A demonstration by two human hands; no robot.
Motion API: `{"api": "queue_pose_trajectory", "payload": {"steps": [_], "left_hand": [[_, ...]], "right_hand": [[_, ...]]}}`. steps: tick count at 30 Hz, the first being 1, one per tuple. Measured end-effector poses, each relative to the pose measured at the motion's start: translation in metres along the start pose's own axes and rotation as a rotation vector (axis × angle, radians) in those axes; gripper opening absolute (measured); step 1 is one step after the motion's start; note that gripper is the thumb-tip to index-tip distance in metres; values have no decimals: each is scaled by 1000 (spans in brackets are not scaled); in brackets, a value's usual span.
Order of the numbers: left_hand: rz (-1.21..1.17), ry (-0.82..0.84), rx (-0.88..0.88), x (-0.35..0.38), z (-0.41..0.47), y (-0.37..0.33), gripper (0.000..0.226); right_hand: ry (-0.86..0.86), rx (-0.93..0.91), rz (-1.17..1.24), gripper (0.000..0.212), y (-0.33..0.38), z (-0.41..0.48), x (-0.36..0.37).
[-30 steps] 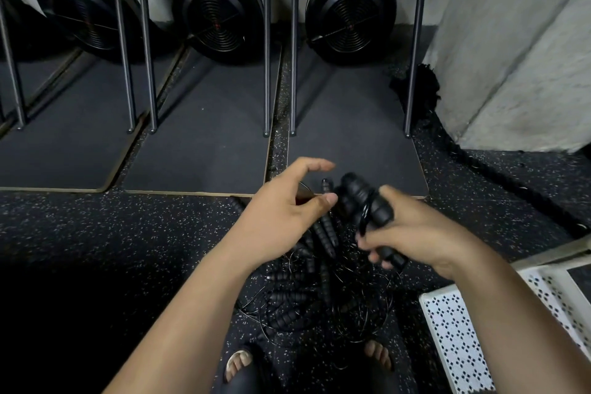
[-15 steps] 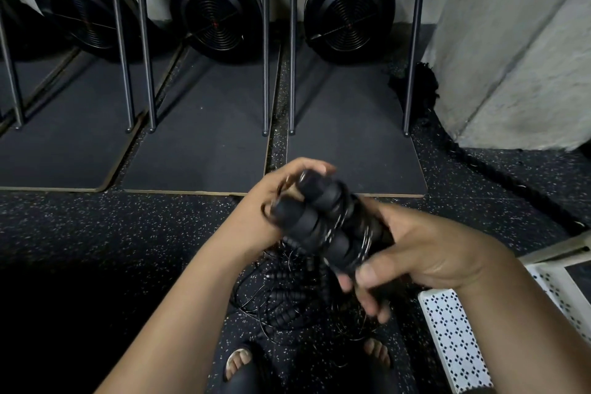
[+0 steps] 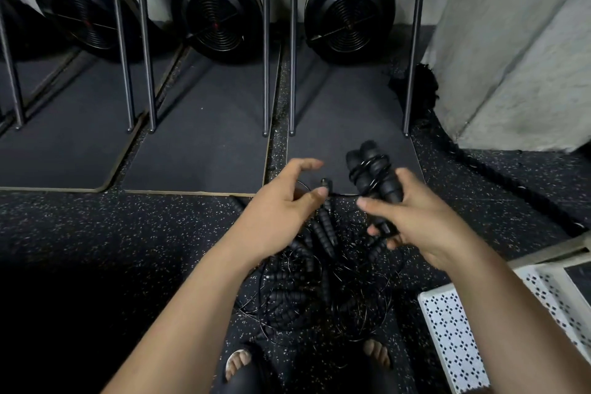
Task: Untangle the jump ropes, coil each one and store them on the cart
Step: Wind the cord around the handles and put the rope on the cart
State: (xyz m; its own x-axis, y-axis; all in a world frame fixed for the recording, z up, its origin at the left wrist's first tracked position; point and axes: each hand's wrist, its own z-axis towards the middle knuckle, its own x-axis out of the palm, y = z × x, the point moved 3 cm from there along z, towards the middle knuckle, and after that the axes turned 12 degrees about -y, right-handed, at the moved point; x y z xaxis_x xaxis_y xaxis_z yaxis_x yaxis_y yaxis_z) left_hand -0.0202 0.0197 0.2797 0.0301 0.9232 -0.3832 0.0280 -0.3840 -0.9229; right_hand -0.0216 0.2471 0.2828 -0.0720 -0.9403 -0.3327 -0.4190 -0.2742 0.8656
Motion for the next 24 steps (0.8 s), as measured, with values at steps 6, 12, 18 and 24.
{"api": "queue_pose_trajectory", "payload": {"steps": [6,12,18,24], "left_hand": [[8,12,60,-3,-2,-8,39],[-117,121,34,-3,-6,-13,40],[-256,173,-1,-8,-3,-20,27],[-282,50,-134,4,-6,-6,33]], "right_hand": [[340,-88,-370,46,-7,-11,18],[858,-126,-529,56,9,-44,21],[1033,-120,-144,80,21,-51,9],[857,-169,452,59,30,-39,11]]}}
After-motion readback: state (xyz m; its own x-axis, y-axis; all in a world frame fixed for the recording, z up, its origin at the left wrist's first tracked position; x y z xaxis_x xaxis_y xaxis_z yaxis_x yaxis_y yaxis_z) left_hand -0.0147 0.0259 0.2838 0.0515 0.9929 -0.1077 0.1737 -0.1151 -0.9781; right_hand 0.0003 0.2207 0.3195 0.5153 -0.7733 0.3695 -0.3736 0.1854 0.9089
